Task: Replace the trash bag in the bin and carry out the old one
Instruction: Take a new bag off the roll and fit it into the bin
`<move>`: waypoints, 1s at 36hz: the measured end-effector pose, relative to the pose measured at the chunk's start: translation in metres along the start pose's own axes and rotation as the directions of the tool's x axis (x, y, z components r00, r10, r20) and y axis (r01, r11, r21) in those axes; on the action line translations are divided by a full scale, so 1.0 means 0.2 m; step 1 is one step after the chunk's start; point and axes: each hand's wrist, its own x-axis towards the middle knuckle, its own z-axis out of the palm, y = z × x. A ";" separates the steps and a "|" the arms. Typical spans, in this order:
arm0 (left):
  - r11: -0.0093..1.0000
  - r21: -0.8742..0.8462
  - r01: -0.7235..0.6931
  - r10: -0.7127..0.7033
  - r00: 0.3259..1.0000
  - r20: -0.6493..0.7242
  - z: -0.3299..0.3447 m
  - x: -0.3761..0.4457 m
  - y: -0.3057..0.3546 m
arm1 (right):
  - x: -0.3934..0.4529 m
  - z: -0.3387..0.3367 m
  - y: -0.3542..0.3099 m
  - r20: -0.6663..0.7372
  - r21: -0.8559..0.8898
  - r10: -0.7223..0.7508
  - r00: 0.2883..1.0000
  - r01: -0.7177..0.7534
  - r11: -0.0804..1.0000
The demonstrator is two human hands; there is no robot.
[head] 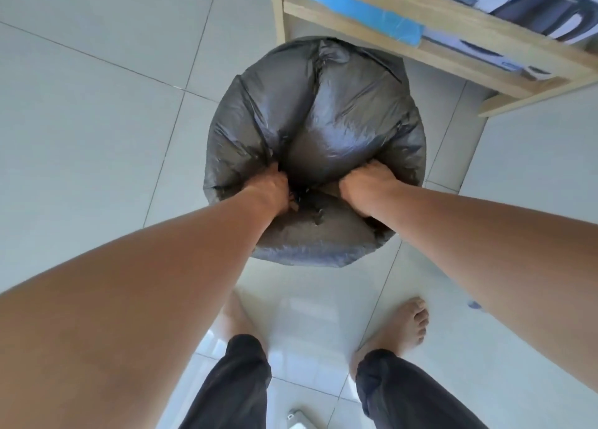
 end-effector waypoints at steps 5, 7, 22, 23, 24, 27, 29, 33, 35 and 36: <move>0.999 -0.037 0.026 -0.026 0.999 -0.022 0.03 0.01 0.03 | 0.09 -0.11 -0.02 -0.070 0.576 0.130 0.989 -0.067 0.815; 0.999 -0.039 0.014 -0.015 1.000 -0.025 0.04 0.02 0.04 | 0.14 -0.15 0.00 0.027 0.825 0.227 0.974 -0.149 0.545; 0.983 -0.105 -0.151 0.113 0.946 -0.302 -0.12 -0.14 0.07 | 0.17 -0.03 -0.02 -0.217 0.686 0.339 0.915 -0.105 0.720; 0.975 -0.095 -0.200 0.151 0.915 -0.374 -0.14 -0.15 0.07 | 0.16 -0.01 -0.02 -0.254 0.626 0.300 0.919 -0.081 0.776; 0.965 -0.084 -0.247 0.188 0.883 -0.429 -0.15 -0.15 0.06 | 0.15 -0.01 -0.01 -0.276 0.545 0.232 0.933 -0.047 0.837; 0.934 -0.083 -0.349 0.284 0.861 -0.422 -0.15 -0.09 0.04 | 0.14 0.03 0.00 -0.198 0.282 0.004 0.980 0.053 0.958; 0.945 -0.044 -0.325 0.297 0.904 -0.308 -0.12 -0.03 0.02 | 0.16 0.07 0.01 -0.122 0.182 -0.040 0.992 0.062 0.981; 0.981 -0.008 -0.196 0.193 0.972 -0.135 -0.08 0.07 -0.04 | 0.20 0.09 0.01 0.000 0.147 0.025 1.000 -0.024 0.989; 0.986 0.028 -0.163 0.165 0.979 -0.117 -0.05 0.10 -0.04 | 0.22 0.09 -0.01 -0.002 0.161 0.073 0.997 -0.071 0.984; 0.988 0.049 -0.148 0.154 0.980 -0.128 -0.04 0.11 -0.04 | 0.23 0.09 -0.01 -0.008 0.165 0.087 0.996 -0.084 0.983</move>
